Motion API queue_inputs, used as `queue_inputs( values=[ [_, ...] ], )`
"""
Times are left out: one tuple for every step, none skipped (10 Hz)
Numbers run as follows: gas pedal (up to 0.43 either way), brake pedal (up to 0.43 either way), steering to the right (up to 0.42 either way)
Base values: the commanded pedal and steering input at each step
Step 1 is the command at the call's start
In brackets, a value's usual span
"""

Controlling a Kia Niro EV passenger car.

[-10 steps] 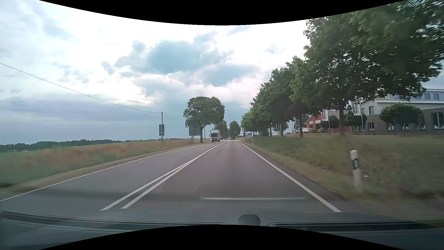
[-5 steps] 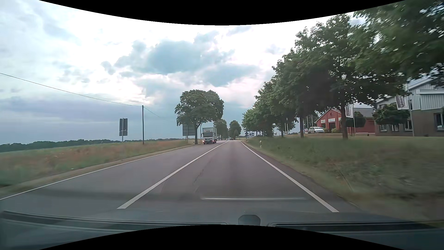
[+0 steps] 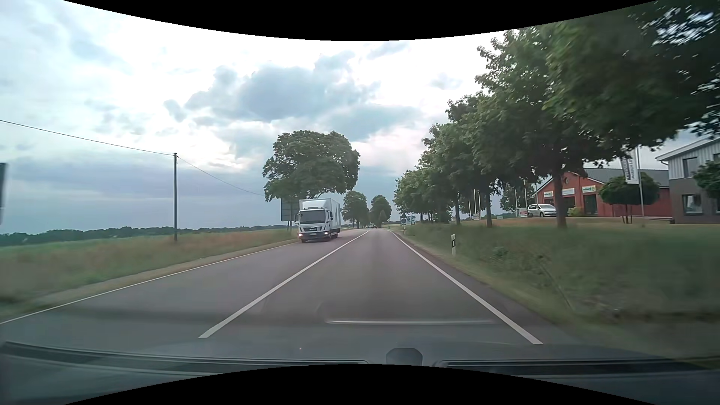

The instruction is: Follow the waypoints while adhering to traffic rules and regulations

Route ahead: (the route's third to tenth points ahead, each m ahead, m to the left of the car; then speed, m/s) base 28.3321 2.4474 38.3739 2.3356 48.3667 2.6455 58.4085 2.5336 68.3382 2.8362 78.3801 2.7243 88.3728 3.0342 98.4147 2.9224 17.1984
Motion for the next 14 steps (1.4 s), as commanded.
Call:
queue_inputs(
  values=[
    [0.177, 0.0, -0.001],
    [0.177, 0.0, -0.001],
    [0.189, 0.0, -0.001],
    [0.209, 0.0, -0.001],
    [0.228, 0.0, -0.001],
    [0.228, 0.0, -0.002],
    [0.228, 0.0, -0.002],
    [0.24, 0.0, -0.003],
    [0.24, 0.0, -0.004],
    [0.24, 0.0, -0.004],
    [0.24, 0.0, -0.004],
    [0.24, 0.0, -0.004],
    [0.24, 0.0, -0.005],
    [0.24, 0.0, -0.004]
  ],
)
